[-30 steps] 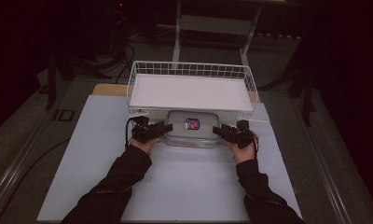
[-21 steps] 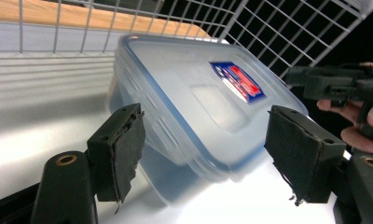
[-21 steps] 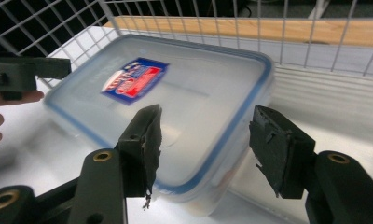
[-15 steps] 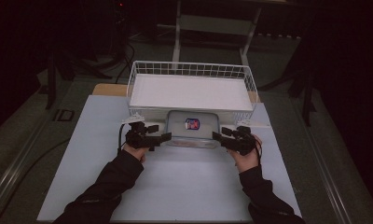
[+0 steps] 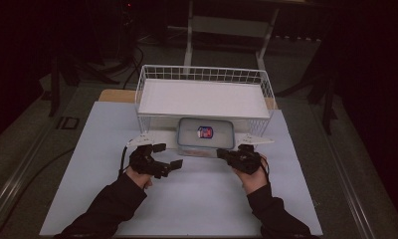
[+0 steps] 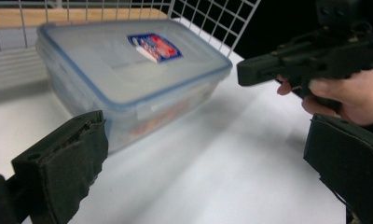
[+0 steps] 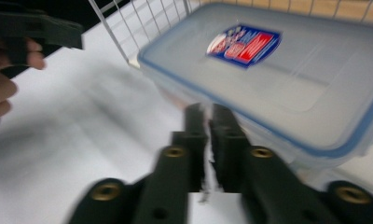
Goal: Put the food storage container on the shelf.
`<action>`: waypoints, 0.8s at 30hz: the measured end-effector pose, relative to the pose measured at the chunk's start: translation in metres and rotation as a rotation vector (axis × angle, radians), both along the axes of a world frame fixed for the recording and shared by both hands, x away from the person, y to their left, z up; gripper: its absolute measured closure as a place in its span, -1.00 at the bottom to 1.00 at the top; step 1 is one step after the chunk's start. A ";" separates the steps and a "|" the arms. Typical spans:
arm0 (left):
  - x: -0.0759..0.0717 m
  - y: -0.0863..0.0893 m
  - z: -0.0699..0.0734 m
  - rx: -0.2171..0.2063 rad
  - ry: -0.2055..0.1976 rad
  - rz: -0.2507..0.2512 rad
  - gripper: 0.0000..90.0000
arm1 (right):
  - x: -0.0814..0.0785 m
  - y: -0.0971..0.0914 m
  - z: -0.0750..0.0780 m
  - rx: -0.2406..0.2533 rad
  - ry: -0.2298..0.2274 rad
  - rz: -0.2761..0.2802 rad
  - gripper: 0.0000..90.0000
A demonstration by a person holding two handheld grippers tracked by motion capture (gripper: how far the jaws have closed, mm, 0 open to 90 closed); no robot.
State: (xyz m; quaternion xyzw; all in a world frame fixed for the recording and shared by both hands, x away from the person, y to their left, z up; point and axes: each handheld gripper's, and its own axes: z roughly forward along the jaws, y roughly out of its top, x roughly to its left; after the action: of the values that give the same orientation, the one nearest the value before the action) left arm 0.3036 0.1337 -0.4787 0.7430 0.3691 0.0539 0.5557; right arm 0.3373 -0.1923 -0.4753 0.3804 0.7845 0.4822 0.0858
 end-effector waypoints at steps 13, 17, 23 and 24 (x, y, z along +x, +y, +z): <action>-0.028 0.002 -0.010 0.019 -0.031 -0.011 -1.00 | 0.016 0.023 -0.021 -0.068 0.034 -0.005 1.00; -0.026 0.003 -0.015 0.015 -0.018 -0.003 -1.00 | 0.023 0.027 -0.023 -0.071 0.027 -0.016 1.00; -0.024 0.004 -0.018 0.016 -0.020 0.006 -1.00 | 0.033 0.027 -0.029 -0.062 0.054 -0.038 1.00; -0.024 0.005 -0.019 0.015 -0.021 0.009 -1.00 | 0.035 0.028 -0.030 -0.058 0.059 -0.043 1.00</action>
State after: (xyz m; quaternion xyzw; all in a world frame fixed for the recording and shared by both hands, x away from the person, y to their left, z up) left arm 0.2794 0.1384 -0.4974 0.7450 0.3660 0.0669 0.5536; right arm 0.3719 -0.1646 -0.5050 0.4087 0.7920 0.4457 0.0840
